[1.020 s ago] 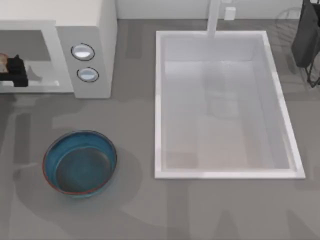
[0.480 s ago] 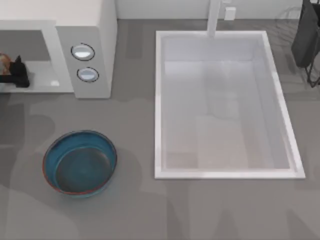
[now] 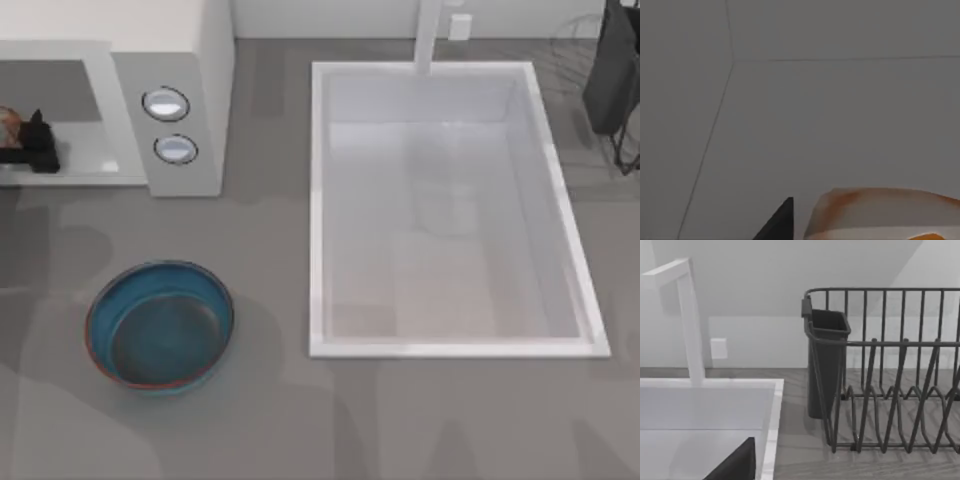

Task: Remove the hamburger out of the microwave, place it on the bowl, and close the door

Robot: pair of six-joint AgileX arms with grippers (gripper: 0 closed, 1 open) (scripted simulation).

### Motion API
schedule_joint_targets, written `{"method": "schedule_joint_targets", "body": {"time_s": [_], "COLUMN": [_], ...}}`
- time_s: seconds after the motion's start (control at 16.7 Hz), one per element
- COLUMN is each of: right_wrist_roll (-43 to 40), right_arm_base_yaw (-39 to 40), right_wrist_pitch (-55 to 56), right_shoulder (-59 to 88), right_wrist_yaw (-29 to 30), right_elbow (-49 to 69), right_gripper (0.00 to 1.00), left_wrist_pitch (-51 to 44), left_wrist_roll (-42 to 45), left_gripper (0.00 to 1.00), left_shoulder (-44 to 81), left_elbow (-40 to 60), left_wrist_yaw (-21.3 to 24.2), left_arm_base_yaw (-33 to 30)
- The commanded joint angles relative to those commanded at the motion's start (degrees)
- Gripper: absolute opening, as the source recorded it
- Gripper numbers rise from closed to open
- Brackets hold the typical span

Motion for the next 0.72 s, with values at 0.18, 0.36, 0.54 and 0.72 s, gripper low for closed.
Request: {"method": "schedule_joint_targets", "body": {"time_s": [0.18, 0.36, 0.54, 0.72], "right_wrist_roll": [0.00, 0.00, 0.00, 0.00], "right_arm_base_yaw": [0.00, 0.00, 0.00, 0.00], "right_wrist_pitch": [0.00, 0.00, 0.00, 0.00], "right_shoulder": [0.00, 0.00, 0.00, 0.00], "right_wrist_yaw": [0.00, 0.00, 0.00, 0.00], "right_elbow": [0.00, 0.00, 0.00, 0.00], "right_gripper": [1.00, 1.00, 1.00, 1.00], "left_wrist_pitch": [-5.02, -11.60, -18.47, -23.96], "left_wrist_roll": [-0.24, -0.55, -0.90, -1.18], "left_gripper": [1.00, 1.00, 1.00, 1.00], "left_shoulder": [5.79, 12.65, 18.98, 23.59], "left_elbow": [9.29, 21.92, 34.26, 42.61], "left_wrist_yaw": [-0.66, -1.54, -2.49, -3.26], "left_arm_base_yaw": [-0.59, -1.39, -2.24, -2.93]}}
